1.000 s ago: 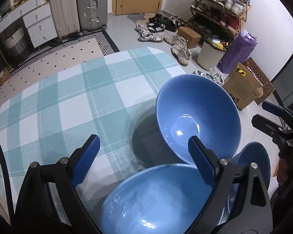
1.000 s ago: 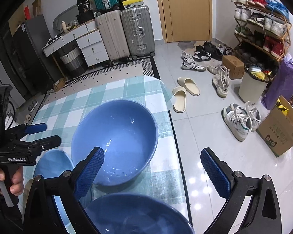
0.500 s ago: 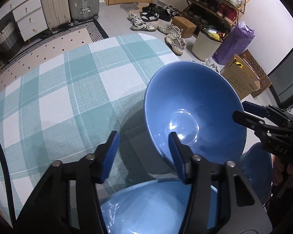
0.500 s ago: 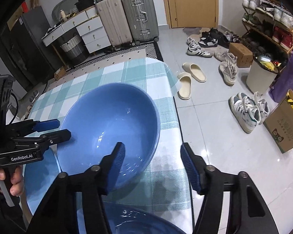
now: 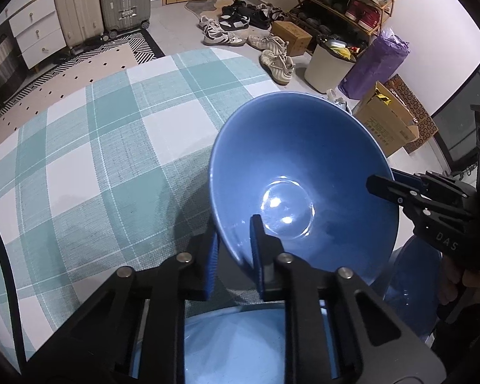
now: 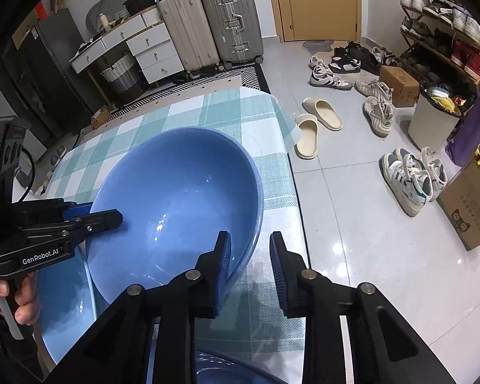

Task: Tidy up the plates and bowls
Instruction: 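Lift the held blue bowls with both tools toward the other blue bowls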

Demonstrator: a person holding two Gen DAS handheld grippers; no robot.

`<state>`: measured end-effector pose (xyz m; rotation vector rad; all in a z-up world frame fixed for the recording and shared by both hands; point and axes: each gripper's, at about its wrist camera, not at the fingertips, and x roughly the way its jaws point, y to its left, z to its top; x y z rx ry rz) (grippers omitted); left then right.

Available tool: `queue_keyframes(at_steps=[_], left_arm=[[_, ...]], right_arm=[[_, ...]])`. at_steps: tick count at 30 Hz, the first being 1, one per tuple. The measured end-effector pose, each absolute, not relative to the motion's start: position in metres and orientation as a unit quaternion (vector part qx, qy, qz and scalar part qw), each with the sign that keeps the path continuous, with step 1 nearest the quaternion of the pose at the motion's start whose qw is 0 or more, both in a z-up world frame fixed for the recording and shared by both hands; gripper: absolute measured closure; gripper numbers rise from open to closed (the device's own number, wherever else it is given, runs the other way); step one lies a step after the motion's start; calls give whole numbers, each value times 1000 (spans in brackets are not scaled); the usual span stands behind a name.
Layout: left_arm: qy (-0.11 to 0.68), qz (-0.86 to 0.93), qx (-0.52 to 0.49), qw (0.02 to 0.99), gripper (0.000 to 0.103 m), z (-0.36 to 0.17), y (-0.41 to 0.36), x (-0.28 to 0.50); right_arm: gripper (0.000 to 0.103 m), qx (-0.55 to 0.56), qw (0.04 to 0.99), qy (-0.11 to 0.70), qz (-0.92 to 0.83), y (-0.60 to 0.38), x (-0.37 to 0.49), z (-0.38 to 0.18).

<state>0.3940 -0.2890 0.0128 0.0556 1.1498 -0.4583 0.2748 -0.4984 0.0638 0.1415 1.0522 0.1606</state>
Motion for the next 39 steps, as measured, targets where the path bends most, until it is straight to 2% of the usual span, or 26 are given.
queue_keyframes(at_steps=[4, 20, 39], left_arm=[[536, -213, 29, 817, 89, 14, -291, 394], [512, -211, 35, 832, 89, 34, -295, 383], [470, -218, 34, 855, 89, 91, -293, 346]], right_arm=[[87, 62, 861, 498, 79, -495, 274, 65], [87, 67, 871, 481, 69, -496, 266, 77], [87, 48, 899, 432, 63, -493, 232, 136]])
